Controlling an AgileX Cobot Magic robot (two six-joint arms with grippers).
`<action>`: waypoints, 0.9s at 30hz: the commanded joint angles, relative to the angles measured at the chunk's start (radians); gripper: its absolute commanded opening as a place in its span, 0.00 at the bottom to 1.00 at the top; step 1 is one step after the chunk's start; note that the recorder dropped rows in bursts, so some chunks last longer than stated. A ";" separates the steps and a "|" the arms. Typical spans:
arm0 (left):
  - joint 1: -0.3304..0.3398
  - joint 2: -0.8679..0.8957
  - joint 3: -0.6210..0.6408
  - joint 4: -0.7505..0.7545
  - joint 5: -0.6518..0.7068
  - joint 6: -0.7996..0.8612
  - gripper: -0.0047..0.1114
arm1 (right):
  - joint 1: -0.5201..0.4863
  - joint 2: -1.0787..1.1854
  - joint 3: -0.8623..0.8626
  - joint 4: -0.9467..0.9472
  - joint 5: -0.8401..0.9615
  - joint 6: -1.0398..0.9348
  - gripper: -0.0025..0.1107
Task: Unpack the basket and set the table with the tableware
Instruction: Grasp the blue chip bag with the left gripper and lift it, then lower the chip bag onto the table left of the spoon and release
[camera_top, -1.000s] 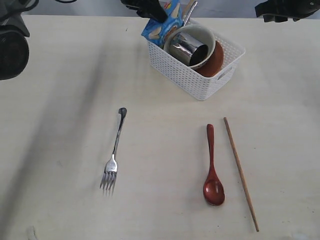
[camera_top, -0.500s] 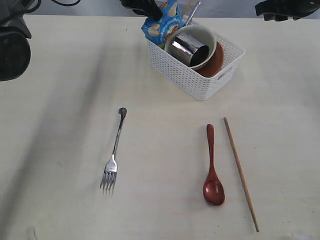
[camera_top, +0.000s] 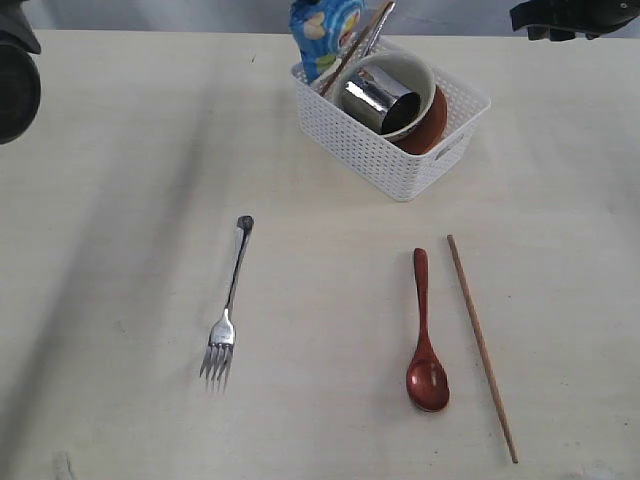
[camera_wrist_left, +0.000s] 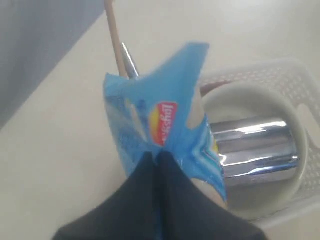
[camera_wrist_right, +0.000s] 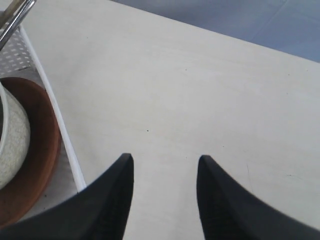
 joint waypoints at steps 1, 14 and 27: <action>-0.002 -0.052 -0.003 0.000 0.001 -0.014 0.04 | -0.005 -0.002 0.004 0.007 -0.012 -0.006 0.37; -0.003 -0.172 -0.003 0.218 0.001 -0.268 0.04 | -0.005 -0.002 0.004 0.007 -0.012 -0.006 0.37; -0.013 -0.244 0.199 0.238 0.001 -0.298 0.04 | -0.005 -0.002 0.004 0.010 -0.016 -0.006 0.37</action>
